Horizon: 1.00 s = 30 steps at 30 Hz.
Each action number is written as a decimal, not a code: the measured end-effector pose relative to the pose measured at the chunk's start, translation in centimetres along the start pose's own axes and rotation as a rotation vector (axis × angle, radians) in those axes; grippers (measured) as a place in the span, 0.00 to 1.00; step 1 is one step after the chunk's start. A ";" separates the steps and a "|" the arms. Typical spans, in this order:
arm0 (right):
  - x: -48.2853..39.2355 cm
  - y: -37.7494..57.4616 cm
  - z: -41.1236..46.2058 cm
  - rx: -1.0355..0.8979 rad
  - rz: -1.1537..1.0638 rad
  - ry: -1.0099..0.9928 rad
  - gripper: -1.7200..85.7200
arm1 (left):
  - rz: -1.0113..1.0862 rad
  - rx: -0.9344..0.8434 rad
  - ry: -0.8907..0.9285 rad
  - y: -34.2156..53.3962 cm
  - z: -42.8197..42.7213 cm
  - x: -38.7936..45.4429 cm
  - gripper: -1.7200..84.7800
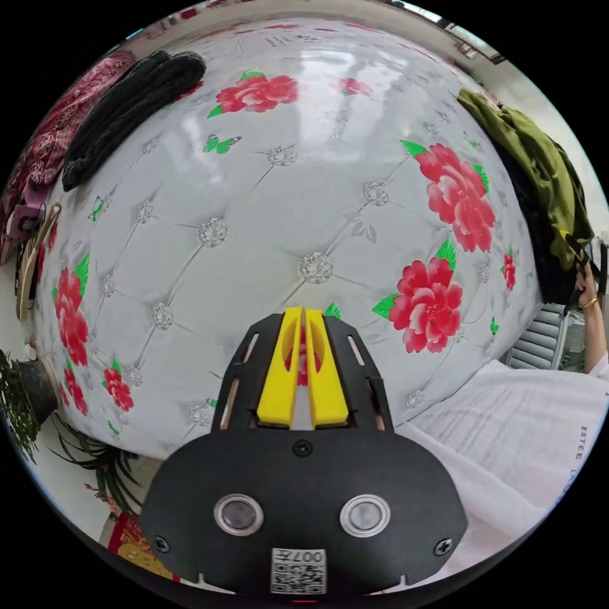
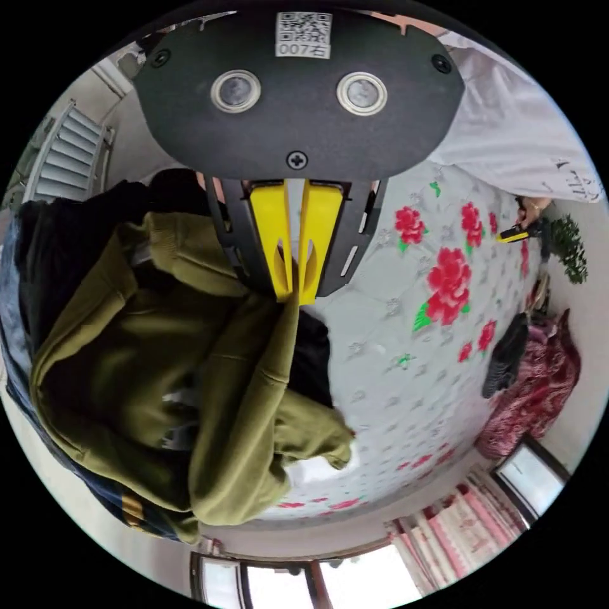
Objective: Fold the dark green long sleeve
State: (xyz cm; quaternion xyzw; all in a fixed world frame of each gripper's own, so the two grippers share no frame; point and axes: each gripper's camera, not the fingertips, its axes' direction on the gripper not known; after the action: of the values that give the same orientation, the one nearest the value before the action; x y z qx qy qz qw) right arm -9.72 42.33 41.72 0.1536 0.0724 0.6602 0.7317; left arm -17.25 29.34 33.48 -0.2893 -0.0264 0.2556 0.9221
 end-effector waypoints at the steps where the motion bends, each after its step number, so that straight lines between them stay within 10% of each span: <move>1: -2.9 1.6 -0.9 0.038 -0.043 -0.089 0.02 | 0.005 0.031 0.032 0.4 -0.6 -0.1 0.04; 9: -21.7 9.9 -10.2 0.309 -0.273 -0.625 0.02 | 0.222 0.370 0.301 5.4 -9.3 0.4 0.16; 17: -49.3 21.6 -14.0 0.116 -0.977 -1.065 0.02 | 0.141 0.586 0.276 13.9 -14.0 -7.2 0.16; 24: -56.9 28.4 -7.0 0.007 -1.058 -0.751 0.09 | -0.432 0.427 0.198 22.2 -10.3 -22.6 0.15; 30: -61.0 30.4 -0.7 -0.070 -1.146 -0.485 0.13 | -0.523 0.446 0.301 26.1 -8.4 -25.2 0.17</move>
State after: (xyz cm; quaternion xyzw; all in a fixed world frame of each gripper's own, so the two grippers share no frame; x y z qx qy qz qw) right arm -45.79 -15.45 44.83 0.2118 -0.0468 0.1111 0.9698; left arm -49.39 31.01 14.68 -0.0992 0.0925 -0.0344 0.9902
